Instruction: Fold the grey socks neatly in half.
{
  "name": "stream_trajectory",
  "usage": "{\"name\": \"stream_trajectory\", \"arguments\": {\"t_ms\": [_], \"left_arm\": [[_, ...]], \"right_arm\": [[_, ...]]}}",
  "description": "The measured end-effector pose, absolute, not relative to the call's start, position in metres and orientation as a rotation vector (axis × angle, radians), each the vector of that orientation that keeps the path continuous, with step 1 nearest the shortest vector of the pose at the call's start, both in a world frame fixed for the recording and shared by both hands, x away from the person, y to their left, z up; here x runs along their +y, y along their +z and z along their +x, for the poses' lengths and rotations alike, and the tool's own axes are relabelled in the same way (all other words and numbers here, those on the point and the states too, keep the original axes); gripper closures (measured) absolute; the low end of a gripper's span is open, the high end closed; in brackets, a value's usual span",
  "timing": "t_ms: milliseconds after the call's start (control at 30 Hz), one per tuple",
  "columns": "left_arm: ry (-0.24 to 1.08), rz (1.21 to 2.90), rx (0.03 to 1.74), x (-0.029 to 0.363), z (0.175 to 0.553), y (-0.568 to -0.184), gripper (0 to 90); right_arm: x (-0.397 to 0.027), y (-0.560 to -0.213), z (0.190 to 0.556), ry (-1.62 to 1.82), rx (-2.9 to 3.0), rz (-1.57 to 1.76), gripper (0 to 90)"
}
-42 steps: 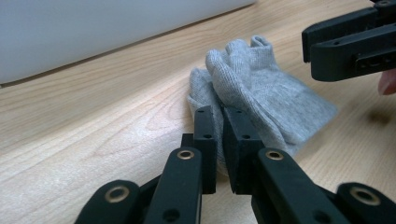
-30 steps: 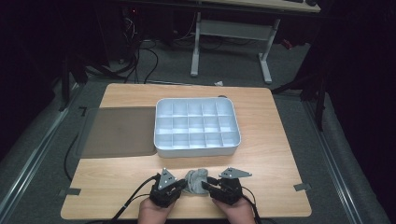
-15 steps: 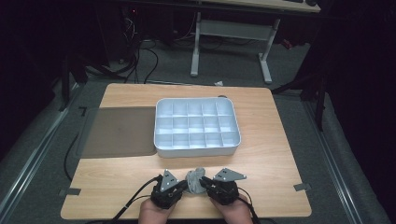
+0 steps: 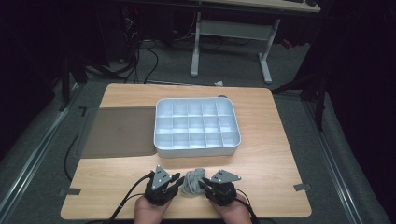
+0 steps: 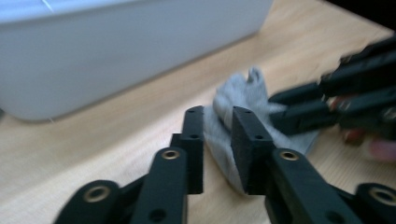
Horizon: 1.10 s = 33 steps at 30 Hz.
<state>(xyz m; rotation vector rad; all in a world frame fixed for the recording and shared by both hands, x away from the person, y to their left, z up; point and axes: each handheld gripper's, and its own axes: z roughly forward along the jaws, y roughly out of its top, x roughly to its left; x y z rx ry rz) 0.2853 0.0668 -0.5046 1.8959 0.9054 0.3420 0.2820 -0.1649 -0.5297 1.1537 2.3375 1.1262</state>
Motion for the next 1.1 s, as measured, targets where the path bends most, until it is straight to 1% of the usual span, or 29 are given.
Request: {"name": "stream_trajectory", "arguments": {"t_ms": [33, 67, 200, 300, 400, 533, 733, 767, 800, 833, 1100], "left_arm": [[0.343, 1.891, 0.877, 0.059, 0.285, -0.498, 81.9], [0.343, 1.891, 0.877, 0.059, 0.285, -0.498, 82.5], [0.307, 1.913, 0.826, 0.032, 0.285, -0.497, 82.6], [0.314, 1.981, 0.806, 0.019, 0.288, -0.508, 82.9], [0.351, 2.045, 0.822, 0.023, 0.29, -0.519, 84.6], [0.4, 2.085, 0.831, 0.034, 0.287, -0.526, 87.1], [0.403, 2.075, 0.829, 0.038, 0.284, -0.532, 89.1], [0.403, 2.086, 0.817, 0.038, 0.284, -0.532, 89.2], [0.403, 2.086, 0.817, 0.038, 0.284, -0.532, 89.2], [0.394, 2.082, 0.824, 0.039, 0.284, -0.532, 89.2], [0.395, 2.08, 0.827, 0.039, 0.284, -0.532, 89.2]], "right_arm": [[-0.165, -0.53, 0.282, 1.127, 2.337, 1.154, 77.8], [-0.165, -0.53, 0.282, 1.127, 2.337, 1.154, 77.8], [-0.165, -0.53, 0.282, 1.131, 2.337, 1.161, 77.7], [-0.166, -0.53, 0.282, 1.134, 2.339, 1.165, 77.7], [-0.166, -0.53, 0.283, 1.142, 2.342, 1.174, 77.7], [-0.167, -0.53, 0.283, 1.146, 2.342, 1.176, 77.4], [-0.167, -0.53, 0.283, 1.15, 2.344, 1.181, 76.5], [-0.168, -0.53, 0.284, 1.159, 2.345, 1.192, 73.5], [-0.168, -0.53, 0.284, 1.159, 2.345, 1.192, 73.5], [-0.171, -0.527, 0.282, 1.207, 2.328, 1.203, 70.3], [-0.18, -0.518, 0.279, 1.299, 2.223, 1.269, 71.9]]}}
